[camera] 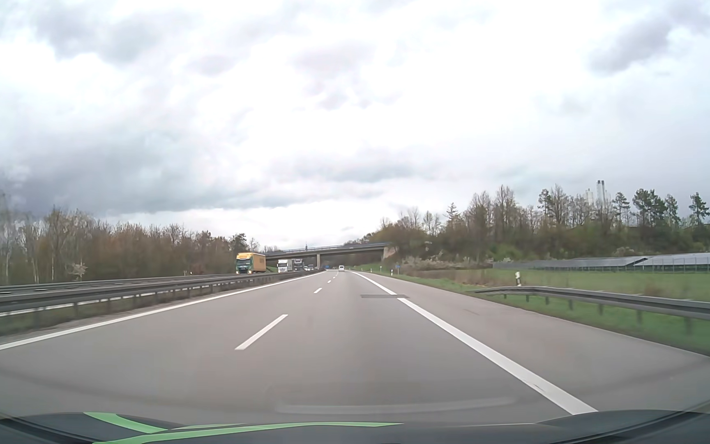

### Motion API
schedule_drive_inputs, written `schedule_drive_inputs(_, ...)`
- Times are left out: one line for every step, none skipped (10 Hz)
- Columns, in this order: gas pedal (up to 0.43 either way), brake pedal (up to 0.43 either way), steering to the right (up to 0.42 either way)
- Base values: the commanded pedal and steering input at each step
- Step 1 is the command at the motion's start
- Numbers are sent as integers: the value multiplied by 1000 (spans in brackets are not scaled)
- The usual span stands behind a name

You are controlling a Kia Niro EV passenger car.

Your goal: Follow the waypoints while adhering to traffic rules and regulations

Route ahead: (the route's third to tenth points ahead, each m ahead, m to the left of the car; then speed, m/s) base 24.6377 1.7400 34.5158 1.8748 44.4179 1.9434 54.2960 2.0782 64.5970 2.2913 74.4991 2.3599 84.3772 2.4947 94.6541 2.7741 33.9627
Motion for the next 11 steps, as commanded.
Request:
schedule_drive_inputs(449, 0, -4)
schedule_drive_inputs(449, 0, -4)
schedule_drive_inputs(449, 0, -4)
schedule_drive_inputs(449, 0, -4)
schedule_drive_inputs(449, 0, -4)
schedule_drive_inputs(449, 0, -4)
schedule_drive_inputs(449, 0, -4)
schedule_drive_inputs(449, 0, -4)
schedule_drive_inputs(449, 0, -4)
schedule_drive_inputs(449, 0, -4)
schedule_drive_inputs(449, 0, -4)
